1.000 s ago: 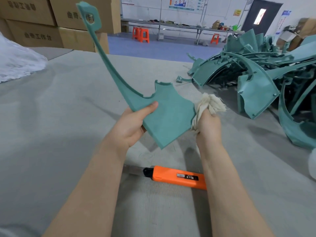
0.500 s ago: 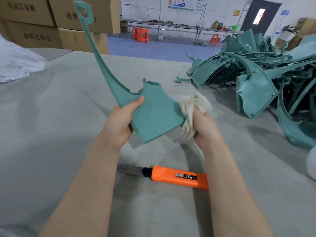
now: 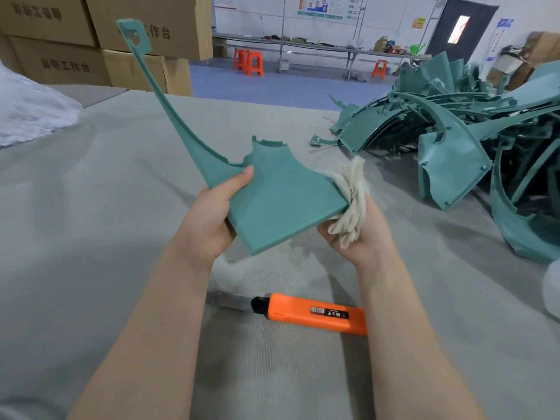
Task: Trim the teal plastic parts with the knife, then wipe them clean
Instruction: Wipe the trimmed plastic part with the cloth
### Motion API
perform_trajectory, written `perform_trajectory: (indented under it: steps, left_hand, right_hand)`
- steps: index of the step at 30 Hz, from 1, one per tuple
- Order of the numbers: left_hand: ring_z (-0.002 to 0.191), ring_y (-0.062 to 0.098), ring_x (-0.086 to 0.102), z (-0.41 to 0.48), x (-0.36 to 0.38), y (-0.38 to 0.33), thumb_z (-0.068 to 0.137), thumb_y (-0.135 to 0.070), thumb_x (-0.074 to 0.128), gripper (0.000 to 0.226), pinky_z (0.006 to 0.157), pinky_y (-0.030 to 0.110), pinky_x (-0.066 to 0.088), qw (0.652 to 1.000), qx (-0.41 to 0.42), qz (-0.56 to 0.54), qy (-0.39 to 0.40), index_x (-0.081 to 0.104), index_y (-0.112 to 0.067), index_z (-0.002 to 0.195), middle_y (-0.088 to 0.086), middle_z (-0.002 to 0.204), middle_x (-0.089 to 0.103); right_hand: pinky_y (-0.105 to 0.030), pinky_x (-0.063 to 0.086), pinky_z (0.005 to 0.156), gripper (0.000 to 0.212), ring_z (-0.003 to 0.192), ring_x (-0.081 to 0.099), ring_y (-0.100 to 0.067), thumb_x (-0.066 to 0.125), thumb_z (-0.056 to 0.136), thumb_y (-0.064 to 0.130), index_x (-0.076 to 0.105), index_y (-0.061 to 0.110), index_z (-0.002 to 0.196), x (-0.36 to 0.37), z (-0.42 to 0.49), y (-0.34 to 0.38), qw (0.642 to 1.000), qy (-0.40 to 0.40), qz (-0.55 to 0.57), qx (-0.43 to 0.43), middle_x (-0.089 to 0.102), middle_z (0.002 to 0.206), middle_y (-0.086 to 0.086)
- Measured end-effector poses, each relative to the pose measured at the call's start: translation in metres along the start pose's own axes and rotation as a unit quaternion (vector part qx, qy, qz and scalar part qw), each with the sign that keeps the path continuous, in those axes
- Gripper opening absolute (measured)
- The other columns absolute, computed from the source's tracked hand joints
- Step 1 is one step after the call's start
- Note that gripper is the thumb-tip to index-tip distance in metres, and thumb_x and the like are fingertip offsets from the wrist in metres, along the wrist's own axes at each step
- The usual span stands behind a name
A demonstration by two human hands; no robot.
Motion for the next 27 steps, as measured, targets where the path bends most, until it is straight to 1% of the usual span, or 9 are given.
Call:
perform_trajectory:
  steps: [2, 4, 6, 7, 11, 15, 20, 23, 27]
  left_hand:
    - [0.1, 0.022, 0.069, 0.0, -0.004, 0.0, 0.091, -0.017, 0.058, 0.036, 0.082, 0.033, 0.058, 1.0, -0.012, 0.018, -0.002, 0.062, -0.006, 0.125, 0.011, 0.116, 0.069]
    - [0.093, 0.022, 0.071, 0.0, -0.008, 0.0, 0.083, -0.019, 0.064, 0.043, 0.078, 0.033, 0.059, 0.998, -0.029, 0.049, 0.008, 0.063, -0.004, 0.123, 0.013, 0.113, 0.07]
    - [0.093, 0.025, 0.071, -0.001, -0.011, 0.0, 0.071, -0.023, 0.07, 0.055, 0.075, 0.035, 0.06, 0.996, -0.049, 0.076, 0.023, 0.063, -0.001, 0.121, 0.015, 0.112, 0.07]
    - [0.093, 0.026, 0.071, -0.001, -0.013, 0.0, 0.067, -0.024, 0.071, 0.058, 0.075, 0.035, 0.06, 0.995, -0.055, 0.084, 0.025, 0.064, -0.001, 0.12, 0.015, 0.111, 0.071]
    - [0.087, 0.024, 0.072, 0.0, -0.015, 0.002, 0.067, -0.025, 0.069, 0.049, 0.069, 0.033, 0.06, 0.993, -0.089, 0.06, 0.038, 0.068, -0.004, 0.112, 0.013, 0.105, 0.073]
    - [0.087, 0.022, 0.073, 0.0, -0.012, 0.002, 0.07, -0.028, 0.066, 0.037, 0.069, 0.032, 0.06, 0.992, -0.09, 0.037, 0.077, 0.074, -0.009, 0.101, 0.01, 0.103, 0.074]
    - [0.089, 0.023, 0.072, -0.006, -0.003, 0.006, 0.066, -0.027, 0.075, 0.042, 0.071, 0.033, 0.059, 0.987, -0.105, 0.045, 0.11, 0.074, -0.008, 0.103, 0.011, 0.105, 0.073]
    - [0.09, 0.023, 0.072, -0.003, -0.005, 0.004, 0.066, -0.027, 0.073, 0.048, 0.073, 0.033, 0.059, 0.991, -0.089, 0.05, 0.083, 0.07, -0.006, 0.109, 0.012, 0.107, 0.072]
    - [0.085, 0.024, 0.072, -0.003, -0.009, 0.005, 0.067, -0.023, 0.071, 0.048, 0.068, 0.032, 0.059, 0.988, -0.098, 0.091, 0.08, 0.069, -0.003, 0.11, 0.014, 0.105, 0.072]
  right_hand:
    - [-0.026, 0.056, 0.065, 0.039, 0.057, 0.067, -0.016, 0.035, 0.103, 0.02, 0.066, 0.004, 0.086, -0.005, 0.0, 0.0, 0.996, 0.05, -0.076, -0.01, 0.071, 0.068, -0.011]
    - [-0.03, 0.057, 0.074, 0.03, 0.064, 0.067, -0.023, 0.048, 0.093, 0.007, 0.067, -0.015, 0.087, -0.013, -0.005, -0.002, 0.989, 0.063, -0.114, 0.072, 0.07, 0.079, -0.029]
    - [-0.021, 0.055, 0.052, 0.02, 0.048, 0.065, -0.014, 0.066, 0.072, 0.014, 0.073, -0.001, 0.06, 0.005, -0.017, 0.001, 0.976, 0.163, -0.14, 0.032, 0.069, 0.06, -0.014]
    - [-0.019, 0.051, 0.043, 0.026, 0.045, 0.064, -0.009, 0.065, 0.074, 0.018, 0.073, 0.009, 0.052, 0.008, -0.013, 0.007, 0.976, 0.146, -0.161, -0.007, 0.068, 0.055, -0.004]
    - [-0.021, 0.053, 0.049, 0.044, 0.053, 0.066, -0.01, 0.055, 0.094, 0.019, 0.076, 0.021, 0.055, 0.011, -0.009, 0.004, 0.978, 0.144, -0.144, -0.048, 0.07, 0.063, 0.0]
    - [-0.021, 0.05, 0.045, 0.02, 0.05, 0.063, -0.014, 0.062, 0.079, 0.026, 0.068, 0.011, 0.067, 0.027, -0.009, -0.003, 0.993, 0.115, 0.014, -0.02, 0.065, 0.062, -0.004]
    - [-0.027, 0.056, 0.05, 0.034, 0.058, 0.07, -0.018, 0.052, 0.077, 0.032, 0.075, 0.013, 0.06, 0.041, -0.014, 0.0, 0.961, 0.192, 0.199, -0.027, 0.071, 0.067, -0.006]
    - [-0.025, 0.053, 0.055, 0.022, 0.057, 0.066, -0.014, 0.059, 0.073, 0.028, 0.073, 0.016, 0.06, 0.033, -0.013, 0.006, 0.98, 0.174, 0.086, -0.032, 0.068, 0.068, -0.003]
    - [-0.022, 0.05, 0.051, 0.019, 0.056, 0.064, -0.012, 0.05, 0.097, 0.01, 0.063, 0.009, 0.084, 0.016, -0.008, 0.007, 0.984, 0.135, -0.115, -0.02, 0.066, 0.07, -0.006]
Point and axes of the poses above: each hand's wrist, its own z-axis towards the middle knuckle, its own x-axis out of the palm, y = z × x, the point moved 4 cm from there along z, towards the middle knuckle
